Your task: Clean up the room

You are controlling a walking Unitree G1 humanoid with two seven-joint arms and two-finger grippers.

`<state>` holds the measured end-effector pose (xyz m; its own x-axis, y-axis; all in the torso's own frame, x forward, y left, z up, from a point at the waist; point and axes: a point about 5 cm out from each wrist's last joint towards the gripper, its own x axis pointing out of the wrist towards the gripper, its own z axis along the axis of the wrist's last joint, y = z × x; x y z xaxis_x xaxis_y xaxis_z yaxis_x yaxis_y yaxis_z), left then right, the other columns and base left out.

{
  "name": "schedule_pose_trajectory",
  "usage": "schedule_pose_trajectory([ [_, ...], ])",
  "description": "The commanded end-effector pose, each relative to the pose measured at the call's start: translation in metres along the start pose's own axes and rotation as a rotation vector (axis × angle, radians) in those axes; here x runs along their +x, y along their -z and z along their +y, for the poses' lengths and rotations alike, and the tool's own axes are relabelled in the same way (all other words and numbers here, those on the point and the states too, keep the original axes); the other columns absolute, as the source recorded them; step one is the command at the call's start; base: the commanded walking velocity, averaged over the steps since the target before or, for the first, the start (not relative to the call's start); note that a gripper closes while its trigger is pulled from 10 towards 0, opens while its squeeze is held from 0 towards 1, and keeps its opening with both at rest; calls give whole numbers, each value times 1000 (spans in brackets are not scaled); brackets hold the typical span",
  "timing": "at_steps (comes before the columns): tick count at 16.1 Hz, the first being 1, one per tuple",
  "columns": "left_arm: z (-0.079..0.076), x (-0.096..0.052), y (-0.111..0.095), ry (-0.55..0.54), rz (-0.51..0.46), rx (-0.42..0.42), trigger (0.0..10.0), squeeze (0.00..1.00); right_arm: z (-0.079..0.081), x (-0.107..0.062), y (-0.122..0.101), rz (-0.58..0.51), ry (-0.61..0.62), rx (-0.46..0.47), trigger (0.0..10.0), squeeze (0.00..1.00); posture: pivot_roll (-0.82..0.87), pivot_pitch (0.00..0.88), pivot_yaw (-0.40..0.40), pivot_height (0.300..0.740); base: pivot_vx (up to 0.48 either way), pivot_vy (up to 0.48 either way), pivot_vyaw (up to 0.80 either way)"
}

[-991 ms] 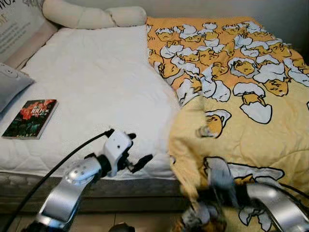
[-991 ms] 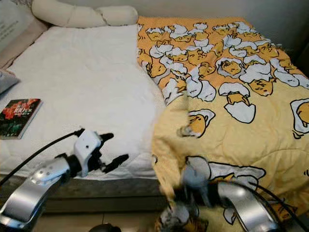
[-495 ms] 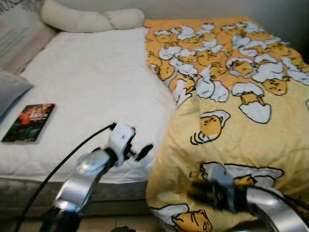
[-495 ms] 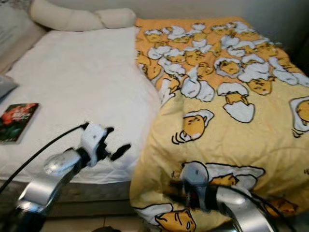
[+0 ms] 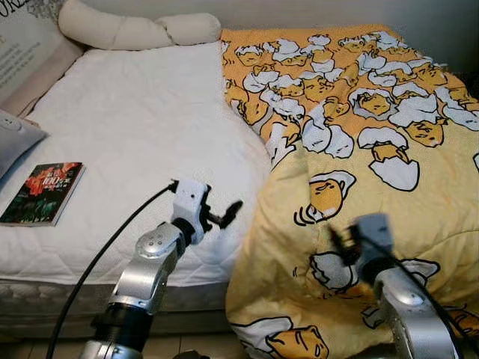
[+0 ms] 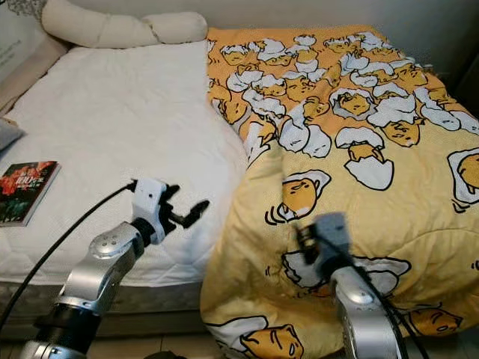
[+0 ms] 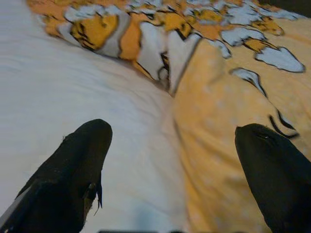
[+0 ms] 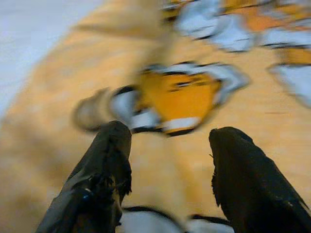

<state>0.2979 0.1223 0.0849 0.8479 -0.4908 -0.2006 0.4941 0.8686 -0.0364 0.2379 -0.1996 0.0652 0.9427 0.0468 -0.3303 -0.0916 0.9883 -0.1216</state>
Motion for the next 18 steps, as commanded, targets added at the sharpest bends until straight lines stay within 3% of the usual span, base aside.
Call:
schedule_pose_trajectory([
  [1,0,1,4,-22,7,6,10000,290,-7,-3,2,8,95,3,10000,0,-147,0,56,740,0,0,0],
  [2,-2,3,7,-19,13,7,10000,0,-7,-5,5,18,114,37,10000,0,-146,0,54,740,0,0,0],
  [3,-3,5,9,-5,10,-52,10000,984,-5,-6,7,28,108,44,10000,0,-147,0,51,740,0,0,0],
  [4,-1,9,12,0,13,-104,10000,1000,-4,-6,6,32,99,43,10000,0,-159,0,45,740,0,0,0],
  [7,7,18,20,-14,53,-102,10000,1000,1,-10,-4,12,-3,-27,10000,0,-195,0,50,740,0,0,0],
  [9,11,26,27,18,110,-135,10000,1000,5,-26,-15,5,-199,-97,10000,0,-247,0,71,740,0,0,0],
  [11,10,31,32,40,147,-152,10000,1000,5,-39,-23,10,-286,-116,10000,0,-289,2,92,740,0,0,0],
  [13,8,35,38,62,192,-121,10000,1000,3,-60,-31,19,-376,-148,10000,0,-341,64,110,740,0,0,0],
  [18,6,35,46,105,230,-94,10000,1000,11,-94,-43,33,-393,-88,10000,0,-403,156,149,740,0,0,0],
])
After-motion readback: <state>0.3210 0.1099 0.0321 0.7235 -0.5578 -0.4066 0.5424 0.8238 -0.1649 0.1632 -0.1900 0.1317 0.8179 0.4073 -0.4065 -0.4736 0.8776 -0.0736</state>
